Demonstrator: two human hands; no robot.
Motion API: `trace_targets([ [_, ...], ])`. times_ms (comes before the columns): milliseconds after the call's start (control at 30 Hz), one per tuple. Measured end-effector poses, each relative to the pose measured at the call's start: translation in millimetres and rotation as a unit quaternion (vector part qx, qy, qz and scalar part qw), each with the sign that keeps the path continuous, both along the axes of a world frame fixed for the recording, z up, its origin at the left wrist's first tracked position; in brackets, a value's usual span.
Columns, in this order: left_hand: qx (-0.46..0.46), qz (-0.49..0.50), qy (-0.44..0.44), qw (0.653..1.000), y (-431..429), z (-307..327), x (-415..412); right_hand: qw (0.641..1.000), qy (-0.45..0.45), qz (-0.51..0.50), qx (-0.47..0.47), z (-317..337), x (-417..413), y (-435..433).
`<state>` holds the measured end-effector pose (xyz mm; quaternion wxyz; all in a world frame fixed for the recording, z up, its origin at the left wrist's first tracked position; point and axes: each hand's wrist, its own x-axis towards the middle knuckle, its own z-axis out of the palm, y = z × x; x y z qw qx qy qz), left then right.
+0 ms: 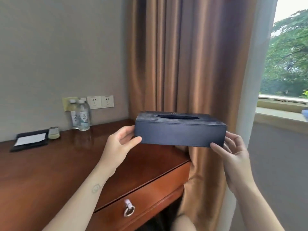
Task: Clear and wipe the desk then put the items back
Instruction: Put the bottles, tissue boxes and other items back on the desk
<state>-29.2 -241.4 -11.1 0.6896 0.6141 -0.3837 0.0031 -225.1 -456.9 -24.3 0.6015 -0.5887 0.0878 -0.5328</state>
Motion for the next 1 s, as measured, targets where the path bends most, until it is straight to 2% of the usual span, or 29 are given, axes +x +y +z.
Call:
trace_targets([
  [333, 0.058, 0.152, -0.007, 0.987, 125.9, -22.3, 24.8, 0.988, 0.055, 0.147, -0.005, -25.8, 86.9, 72.1],
  [533, 0.086, 0.223, 0.023, 0.971, 188.1, -39.5, 28.7, 0.968, 0.103, 0.227, -0.019, -40.2, 126.0, 116.5],
  [733, 0.12, 0.27, 0.041, 0.955, 229.1, -56.9, 30.4, 0.947, 0.164, 0.271, -0.054, -53.8, 153.2, 143.3],
  [1000, 0.162, 0.334, 0.084, 0.925, 268.6, -72.6, 27.7, 0.915, 0.221, 0.334, -0.053, -63.9, 181.5, 171.8],
])
